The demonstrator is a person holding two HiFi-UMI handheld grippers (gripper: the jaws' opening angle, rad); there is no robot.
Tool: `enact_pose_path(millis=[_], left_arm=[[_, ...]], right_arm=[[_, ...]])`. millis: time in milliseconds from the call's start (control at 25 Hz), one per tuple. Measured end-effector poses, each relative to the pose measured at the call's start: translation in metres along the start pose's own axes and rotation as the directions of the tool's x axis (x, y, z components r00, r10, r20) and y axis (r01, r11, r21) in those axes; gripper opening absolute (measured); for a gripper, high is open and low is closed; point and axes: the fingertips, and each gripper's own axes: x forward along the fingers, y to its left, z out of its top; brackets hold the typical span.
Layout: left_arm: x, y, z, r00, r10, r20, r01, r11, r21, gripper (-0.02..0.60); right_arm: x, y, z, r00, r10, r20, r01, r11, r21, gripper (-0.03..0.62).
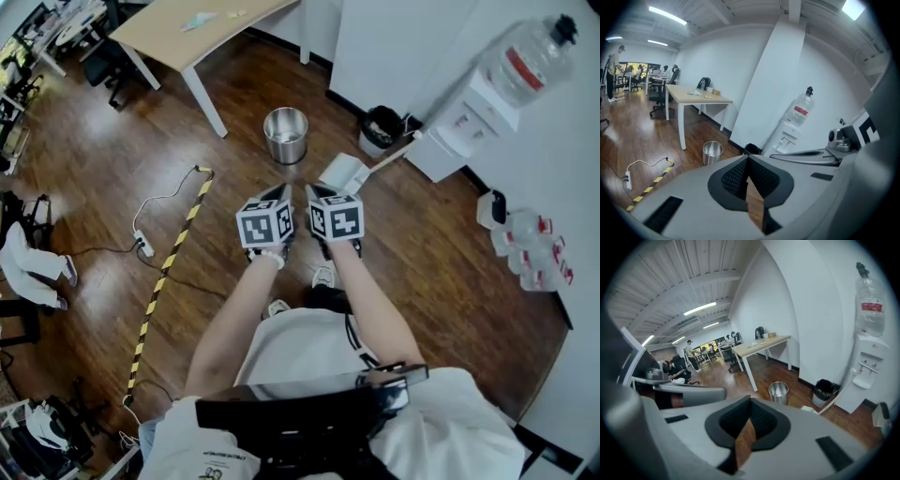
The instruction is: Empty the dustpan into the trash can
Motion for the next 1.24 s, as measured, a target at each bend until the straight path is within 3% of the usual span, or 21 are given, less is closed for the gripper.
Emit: enact_pose_path(millis=[560, 1240], left_arm=[[-0.037, -0.002, -0.002, 0.997, -0.071, 0.034, 0.07, 0.997, 0.007, -0.002], [-0.044, -0.001, 0.01, 0.995, -0.077, 0.064, 0.077, 0.997, -0.006, -0.002]], right_arm=[[-0.028, 0.028, 0.0, 0.995, -0.058, 0.075, 0.058, 0.998, 0.004, 0.002], [-0.031, 0.037, 0.008, 0.995, -0.056, 0.078, 0.059, 0.997, -0.042, 0.002]])
